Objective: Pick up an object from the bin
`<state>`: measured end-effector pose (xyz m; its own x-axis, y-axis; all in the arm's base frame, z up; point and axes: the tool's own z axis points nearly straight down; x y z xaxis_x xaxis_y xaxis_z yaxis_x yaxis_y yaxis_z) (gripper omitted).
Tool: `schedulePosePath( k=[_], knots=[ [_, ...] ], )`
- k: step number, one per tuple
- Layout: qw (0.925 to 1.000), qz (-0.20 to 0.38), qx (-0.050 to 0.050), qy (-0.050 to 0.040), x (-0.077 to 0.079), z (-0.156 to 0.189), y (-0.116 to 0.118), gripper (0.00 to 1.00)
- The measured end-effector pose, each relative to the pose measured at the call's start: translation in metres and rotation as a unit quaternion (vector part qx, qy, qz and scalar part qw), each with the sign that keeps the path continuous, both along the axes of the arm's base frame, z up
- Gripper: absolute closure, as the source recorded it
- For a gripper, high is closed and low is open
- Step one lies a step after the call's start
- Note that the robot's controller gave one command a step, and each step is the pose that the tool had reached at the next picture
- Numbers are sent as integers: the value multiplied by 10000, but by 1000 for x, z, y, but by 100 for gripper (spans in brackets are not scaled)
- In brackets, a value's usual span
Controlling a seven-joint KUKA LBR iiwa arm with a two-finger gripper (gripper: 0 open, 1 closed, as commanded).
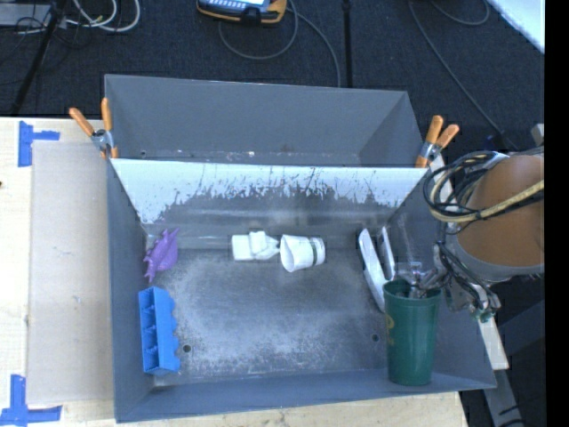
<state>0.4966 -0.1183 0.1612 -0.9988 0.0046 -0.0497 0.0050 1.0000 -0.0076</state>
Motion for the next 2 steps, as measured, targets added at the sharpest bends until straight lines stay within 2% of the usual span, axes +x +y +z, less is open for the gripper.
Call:
schedulePosePath(
  k=[1,2],
  knots=[
    [10000,22,-2,4,0,3,0,0],
    [9999,15,22,108,-4,53,-2,0]
  ],
)
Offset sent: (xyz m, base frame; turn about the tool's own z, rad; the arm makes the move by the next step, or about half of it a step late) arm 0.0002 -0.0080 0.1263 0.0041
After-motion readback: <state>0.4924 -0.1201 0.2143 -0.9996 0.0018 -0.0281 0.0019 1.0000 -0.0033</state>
